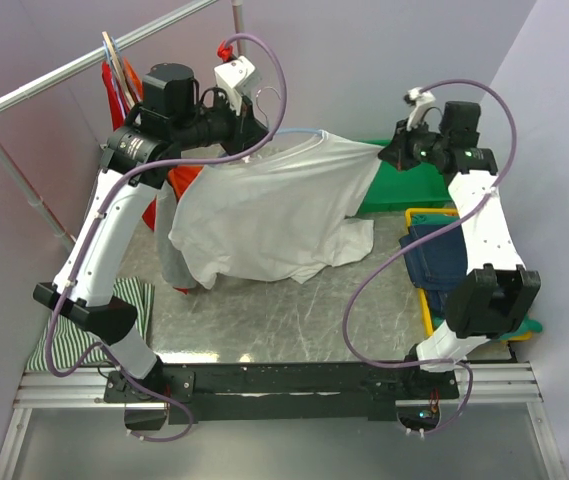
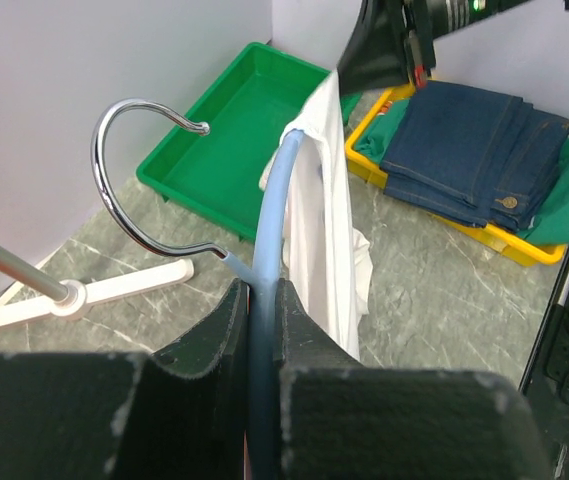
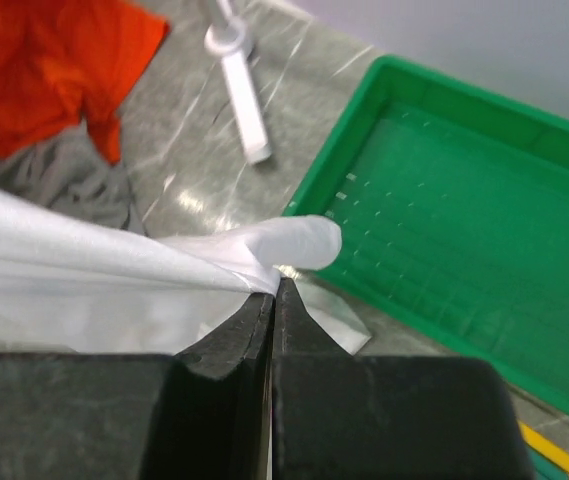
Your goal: Remove the t-shirt from the hanger
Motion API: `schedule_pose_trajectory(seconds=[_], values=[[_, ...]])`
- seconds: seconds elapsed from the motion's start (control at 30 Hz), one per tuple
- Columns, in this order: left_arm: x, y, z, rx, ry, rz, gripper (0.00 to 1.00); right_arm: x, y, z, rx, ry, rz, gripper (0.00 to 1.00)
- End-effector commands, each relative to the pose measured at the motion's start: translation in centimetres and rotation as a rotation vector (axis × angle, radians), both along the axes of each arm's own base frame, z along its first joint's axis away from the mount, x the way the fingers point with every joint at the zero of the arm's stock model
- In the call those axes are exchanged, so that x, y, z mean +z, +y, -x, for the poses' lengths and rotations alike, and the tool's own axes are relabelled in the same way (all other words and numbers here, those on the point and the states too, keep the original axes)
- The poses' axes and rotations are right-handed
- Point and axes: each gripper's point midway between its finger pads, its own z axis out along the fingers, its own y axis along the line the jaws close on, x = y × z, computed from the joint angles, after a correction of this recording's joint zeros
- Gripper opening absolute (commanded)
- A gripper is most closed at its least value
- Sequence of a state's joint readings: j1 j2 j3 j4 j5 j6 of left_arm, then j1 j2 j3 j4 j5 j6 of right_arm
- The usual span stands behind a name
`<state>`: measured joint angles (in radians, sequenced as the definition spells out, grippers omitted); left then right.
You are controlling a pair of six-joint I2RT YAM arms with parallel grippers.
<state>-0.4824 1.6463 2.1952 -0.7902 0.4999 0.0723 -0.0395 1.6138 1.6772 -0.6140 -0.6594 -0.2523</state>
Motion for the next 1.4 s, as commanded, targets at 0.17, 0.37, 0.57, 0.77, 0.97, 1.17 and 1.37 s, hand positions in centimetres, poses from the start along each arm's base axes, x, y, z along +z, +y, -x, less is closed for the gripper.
schedule_pose_trajectory(seconds=[0.17,0.37,0.57,0.77,0.97,1.17,1.37], values=[[2.5,0.7,3.2,-0.076,-0.077,0.015,0.01,7.3,-9.0,-3.7,-0.408,-0.216,-0.151,0.00],[4.2,1.2,4.5,-0.081,-0.129,0.047,0.01,4.6,-12.9,-4.8,-0.594,-0.150,-0.211,0.00],[6.3,2.4,4.2,-0.002,-0.199,0.071,0.01,1.0,-14.2,-4.5,-0.676,-0.057,-0.214,0.00],[10.1,3.7,4.7,0.059,-0.337,0.146,0.01,-1.1,-11.2,-3.6,-0.556,0.016,-0.275,0.00],[10.1,2.6,4.6,0.000,-0.321,0.141,0.01,2.0,-3.8,-1.8,-0.219,-0.031,-0.172,0.33],[9.0,1.9,4.3,-0.029,-0.287,0.128,0.01,7.9,1.4,-1.0,-0.047,-0.175,-0.082,0.53],[8.5,1.9,4.3,-0.033,-0.273,0.120,0.01,10.0,5.1,1.1,0.162,-0.224,-0.123,0.55]])
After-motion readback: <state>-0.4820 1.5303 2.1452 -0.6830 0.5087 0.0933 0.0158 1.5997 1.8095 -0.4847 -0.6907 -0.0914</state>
